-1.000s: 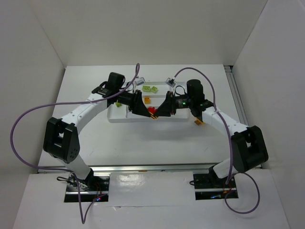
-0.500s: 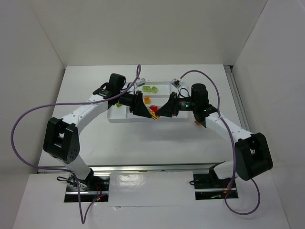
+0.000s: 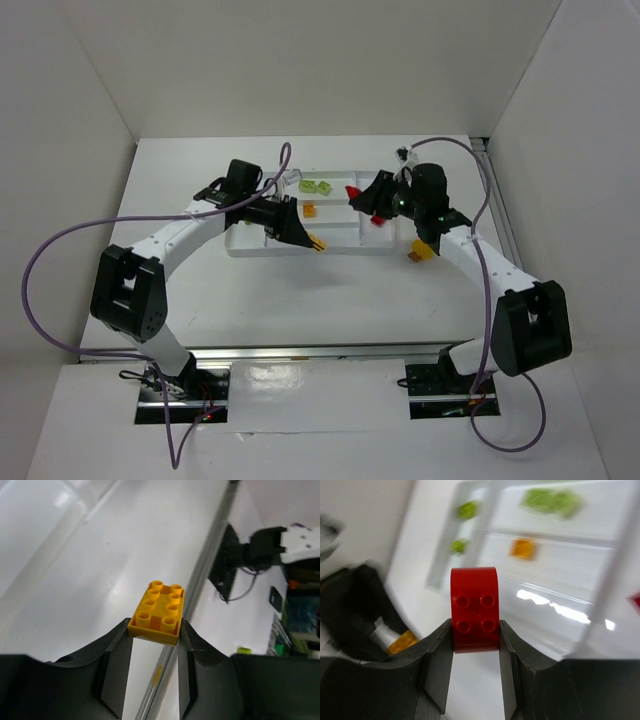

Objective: Sort the legos into containers by color

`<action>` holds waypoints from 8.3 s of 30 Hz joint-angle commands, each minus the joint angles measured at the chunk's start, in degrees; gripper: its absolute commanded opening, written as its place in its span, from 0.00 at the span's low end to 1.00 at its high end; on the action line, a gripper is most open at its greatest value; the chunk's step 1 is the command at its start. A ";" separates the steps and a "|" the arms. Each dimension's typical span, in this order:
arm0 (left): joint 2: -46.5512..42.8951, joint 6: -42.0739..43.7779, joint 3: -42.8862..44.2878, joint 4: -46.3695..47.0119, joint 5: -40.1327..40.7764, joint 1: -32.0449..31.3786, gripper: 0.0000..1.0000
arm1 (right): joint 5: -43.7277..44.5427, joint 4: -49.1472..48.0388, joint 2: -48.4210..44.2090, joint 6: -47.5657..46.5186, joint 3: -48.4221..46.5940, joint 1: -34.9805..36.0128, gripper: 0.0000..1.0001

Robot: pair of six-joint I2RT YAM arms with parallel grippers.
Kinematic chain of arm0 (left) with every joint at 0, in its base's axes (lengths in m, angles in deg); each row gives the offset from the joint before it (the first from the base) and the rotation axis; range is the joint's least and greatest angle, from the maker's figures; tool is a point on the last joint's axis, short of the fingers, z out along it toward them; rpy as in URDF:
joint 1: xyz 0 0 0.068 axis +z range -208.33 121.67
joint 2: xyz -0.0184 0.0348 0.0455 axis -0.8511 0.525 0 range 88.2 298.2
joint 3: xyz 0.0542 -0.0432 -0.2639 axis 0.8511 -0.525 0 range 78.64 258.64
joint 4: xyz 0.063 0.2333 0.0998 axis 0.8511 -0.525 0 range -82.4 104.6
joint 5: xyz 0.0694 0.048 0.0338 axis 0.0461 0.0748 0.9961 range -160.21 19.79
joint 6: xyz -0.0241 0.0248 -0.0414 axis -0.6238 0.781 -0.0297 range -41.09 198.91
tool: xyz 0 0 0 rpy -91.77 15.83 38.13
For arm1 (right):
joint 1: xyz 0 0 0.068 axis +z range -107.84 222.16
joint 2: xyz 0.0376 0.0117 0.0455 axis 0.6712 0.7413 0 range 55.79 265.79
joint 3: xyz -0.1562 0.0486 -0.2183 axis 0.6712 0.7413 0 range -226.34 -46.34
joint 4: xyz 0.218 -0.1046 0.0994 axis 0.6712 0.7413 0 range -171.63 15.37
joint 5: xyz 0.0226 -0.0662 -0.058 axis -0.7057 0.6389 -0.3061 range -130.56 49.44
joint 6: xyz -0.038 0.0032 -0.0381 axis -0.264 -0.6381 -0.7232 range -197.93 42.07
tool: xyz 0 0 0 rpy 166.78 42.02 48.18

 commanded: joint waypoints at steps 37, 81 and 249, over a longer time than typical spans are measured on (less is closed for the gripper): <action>19.84 -14.58 21.20 -6.45 53.34 0.12 0.01 | 48.29 23.31 5.68 -7.38 -10.60 2.56 0.90; 6.13 -10.46 22.52 -8.30 43.95 -9.02 0.90 | 58.22 30.87 4.97 8.35 -0.22 -8.08 0.81; -8.02 -12.12 -11.66 -1.46 26.01 -9.97 0.00 | 28.68 26.65 -9.79 -7.03 -5.49 -0.70 0.09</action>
